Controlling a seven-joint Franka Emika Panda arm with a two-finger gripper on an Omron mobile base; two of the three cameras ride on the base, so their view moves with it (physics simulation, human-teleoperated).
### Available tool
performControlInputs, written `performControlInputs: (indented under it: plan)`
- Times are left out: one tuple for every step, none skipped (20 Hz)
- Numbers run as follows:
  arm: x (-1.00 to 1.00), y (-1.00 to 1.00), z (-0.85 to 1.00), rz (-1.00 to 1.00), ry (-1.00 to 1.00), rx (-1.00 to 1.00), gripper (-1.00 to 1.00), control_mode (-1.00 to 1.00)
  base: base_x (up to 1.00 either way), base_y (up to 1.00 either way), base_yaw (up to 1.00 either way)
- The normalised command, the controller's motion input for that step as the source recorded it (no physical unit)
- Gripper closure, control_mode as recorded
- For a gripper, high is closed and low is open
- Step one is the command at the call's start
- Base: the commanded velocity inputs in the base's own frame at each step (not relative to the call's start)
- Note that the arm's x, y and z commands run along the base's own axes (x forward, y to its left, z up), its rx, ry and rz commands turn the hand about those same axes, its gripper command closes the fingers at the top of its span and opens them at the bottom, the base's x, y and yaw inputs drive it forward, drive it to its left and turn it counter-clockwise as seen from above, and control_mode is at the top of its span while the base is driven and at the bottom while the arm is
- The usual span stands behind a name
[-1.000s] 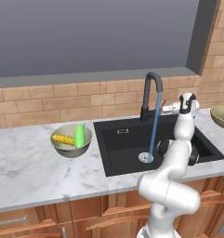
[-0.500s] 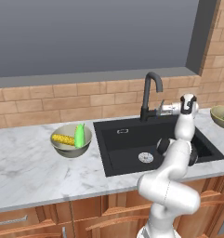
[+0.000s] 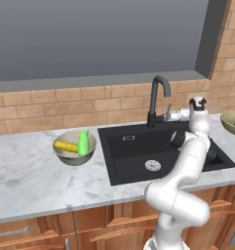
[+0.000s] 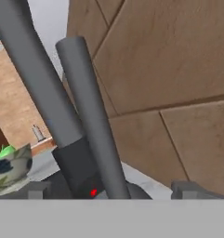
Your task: Pick the corns from the sink and place them in one bowl. Place the broccoli in the other bowl. Then turn off the sink faucet.
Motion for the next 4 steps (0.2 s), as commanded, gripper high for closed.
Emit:
performControlInputs:
  plan:
    - [0.0,0.66,0.09,0.3,-0.31,-0.01,-1.0,-1.0,0.0,0.0,0.0]
    - [0.0,0.86,0.05,0.3,-0.33,-0.04,-1.0,-1.0,0.0,0.0,0.0]
    - [-0.01,0.88,0.03,0.29,-0.33,-0.03,-1.0,-1.0,0.0,0.0,0.0]
    - [-0.06,0.99,0.0,0.3,-0.29,-0.03,-1.0,-1.0,0.0,0.0,0.0]
